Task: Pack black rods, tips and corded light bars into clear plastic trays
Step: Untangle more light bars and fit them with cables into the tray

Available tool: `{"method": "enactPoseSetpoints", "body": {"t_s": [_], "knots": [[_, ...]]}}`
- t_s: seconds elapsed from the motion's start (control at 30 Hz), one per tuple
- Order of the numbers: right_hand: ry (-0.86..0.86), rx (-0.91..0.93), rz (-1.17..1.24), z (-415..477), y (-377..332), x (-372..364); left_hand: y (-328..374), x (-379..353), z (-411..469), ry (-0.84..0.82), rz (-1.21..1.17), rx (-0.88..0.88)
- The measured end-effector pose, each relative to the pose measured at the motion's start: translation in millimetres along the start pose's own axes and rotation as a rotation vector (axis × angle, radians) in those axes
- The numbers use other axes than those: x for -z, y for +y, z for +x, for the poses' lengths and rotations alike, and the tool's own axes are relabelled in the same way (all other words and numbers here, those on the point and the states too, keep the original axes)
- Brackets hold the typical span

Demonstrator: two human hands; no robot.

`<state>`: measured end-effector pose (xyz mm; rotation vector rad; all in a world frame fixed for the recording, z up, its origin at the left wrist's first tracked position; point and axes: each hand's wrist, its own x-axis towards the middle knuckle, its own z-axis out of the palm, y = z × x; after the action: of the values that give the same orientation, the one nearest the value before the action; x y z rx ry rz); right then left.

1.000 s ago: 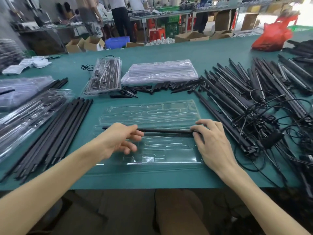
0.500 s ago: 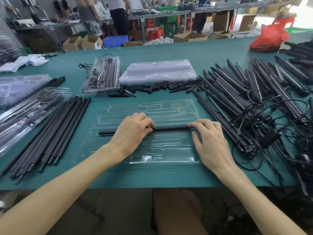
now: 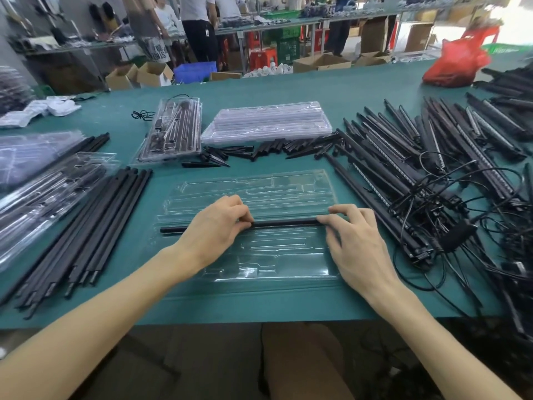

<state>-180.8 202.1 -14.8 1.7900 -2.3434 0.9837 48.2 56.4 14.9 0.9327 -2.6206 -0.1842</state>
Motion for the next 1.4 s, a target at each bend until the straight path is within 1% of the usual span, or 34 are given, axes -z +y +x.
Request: {"method": "enactPoseSetpoints", "body": {"t_s": [0.1,0.13,0.23,0.27,0.33,0.4,0.47,0.57,0.67,0.77,0.97,1.07,1.13,1.23,1.33,1.4], "knots": [[-0.016,0.049,-0.039,-0.6,0.5,-0.9,-5.4,4.2,8.4,-0.04,-0.019,0.003],[-0.024,0.056,-0.049,-0.4,1.1,-1.2,-7.6,5.1,14.6,-0.032,-0.028,0.016],[-0.015,0.043,-0.057,0.6,2.3,-2.8,-17.2,6.2,43.3,0.077,-0.097,0.099],[-0.005,0.041,-0.059,0.4,2.3,-3.4,-22.1,6.2,55.4,0.113,-0.087,0.13],[0.006,0.046,-0.066,0.1,1.3,-4.9,-36.0,6.2,80.4,0.125,0.02,0.188],[0.008,0.051,-0.079,0.1,1.3,-5.7,-52.7,7.5,102.1,0.067,0.198,0.234],[0.014,0.049,-0.086,0.7,1.7,-5.4,-70.3,9.2,117.7,0.018,0.371,0.245],[0.012,0.053,-0.1,-0.4,0.8,-5.1,-93.2,10.2,135.1,-0.078,0.518,0.219],[0.015,0.051,-0.118,-0.8,0.8,-6.7,-105.8,5.0,145.1,-0.168,0.573,0.199],[0.028,0.054,-0.128,0.3,1.9,-9.3,-108.1,-2.4,145.3,-0.137,0.615,0.147],[0.039,0.068,-0.141,-0.4,4.2,-11.1,-112.3,-4.2,143.8,-0.076,0.794,-0.013],[0.037,0.07,-0.143,-1.1,3.5,-10.3,-111.3,-3.6,140.9,0.0,0.878,-0.088],[0.038,0.073,-0.143,-1.2,3.4,-9.8,-105.4,-1.5,139.3,0.097,0.82,-0.134],[0.038,0.068,-0.138,-0.8,2.9,-9.6,-83.5,8.5,134.7,0.231,0.573,-0.132],[0.033,0.062,-0.128,-1.1,2.3,-9.0,-52.0,20.0,123.5,0.312,0.3,-0.09],[0.033,0.057,-0.125,-0.7,1.9,-8.4,-30.9,27.1,113.9,0.314,0.099,-0.06]]}}
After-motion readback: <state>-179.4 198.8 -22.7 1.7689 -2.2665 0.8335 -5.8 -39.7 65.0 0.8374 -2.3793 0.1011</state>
